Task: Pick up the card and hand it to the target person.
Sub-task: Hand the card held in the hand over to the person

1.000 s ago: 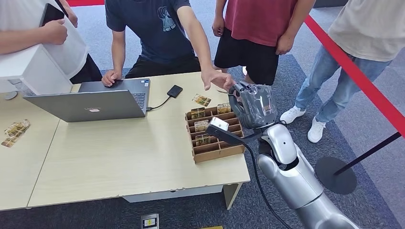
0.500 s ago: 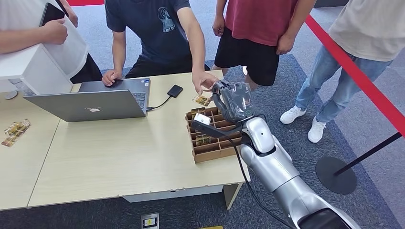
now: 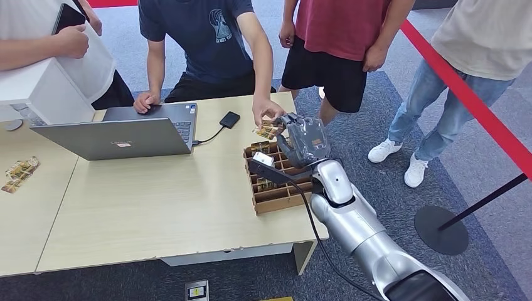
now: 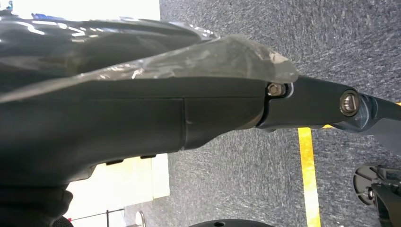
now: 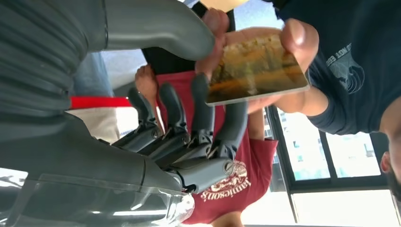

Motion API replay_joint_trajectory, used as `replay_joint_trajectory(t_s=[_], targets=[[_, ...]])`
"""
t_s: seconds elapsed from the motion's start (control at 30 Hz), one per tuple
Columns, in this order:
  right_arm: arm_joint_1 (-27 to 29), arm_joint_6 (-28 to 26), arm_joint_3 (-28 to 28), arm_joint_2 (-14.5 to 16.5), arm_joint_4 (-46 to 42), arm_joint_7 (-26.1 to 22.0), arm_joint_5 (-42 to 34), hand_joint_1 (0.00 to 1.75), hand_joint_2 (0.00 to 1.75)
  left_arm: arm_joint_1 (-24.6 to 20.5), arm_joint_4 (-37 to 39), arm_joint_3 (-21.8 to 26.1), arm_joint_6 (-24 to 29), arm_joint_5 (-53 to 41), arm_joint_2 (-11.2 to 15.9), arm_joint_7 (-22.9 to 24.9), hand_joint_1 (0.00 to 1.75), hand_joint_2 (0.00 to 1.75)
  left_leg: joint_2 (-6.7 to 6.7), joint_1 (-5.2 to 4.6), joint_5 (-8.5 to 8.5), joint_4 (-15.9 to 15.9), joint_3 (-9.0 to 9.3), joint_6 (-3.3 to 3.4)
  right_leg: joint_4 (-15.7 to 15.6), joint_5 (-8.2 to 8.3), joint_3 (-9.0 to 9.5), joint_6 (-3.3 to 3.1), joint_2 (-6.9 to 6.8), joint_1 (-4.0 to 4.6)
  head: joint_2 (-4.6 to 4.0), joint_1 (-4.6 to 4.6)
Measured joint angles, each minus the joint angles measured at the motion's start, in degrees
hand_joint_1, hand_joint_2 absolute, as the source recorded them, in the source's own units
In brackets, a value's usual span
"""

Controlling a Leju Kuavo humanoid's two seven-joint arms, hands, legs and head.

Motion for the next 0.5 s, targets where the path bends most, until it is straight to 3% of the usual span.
replay_joint_trajectory(t_s=[0.33, 0.5], targets=[[0.29, 2.65, 0.02, 0.00, 0.50, -2.81, -6.64, 0.00, 1.75, 0.02, 0.00, 0.00, 0.14, 0.32, 0.00, 0.01, 0.00, 0.00, 0.00, 0.00, 0.00, 0.00, -0.01, 0.00, 0.00, 0.00, -0.02, 0.00, 0.00, 0.00, 0.00, -0.01], [1.12, 6.45, -0.37, -0.02, 0.19, -5.99, -16.62, 0.00, 1.75, 0.03, 0.00, 0.02, 0.36, 0.55, 0.00, 0.02, 0.00, 0.00, 0.00, 0.00, 0.00, 0.00, -0.01, 0.00, 0.00, 0.00, -0.03, 0.00, 0.00, 0.00, 0.00, -0.01]])
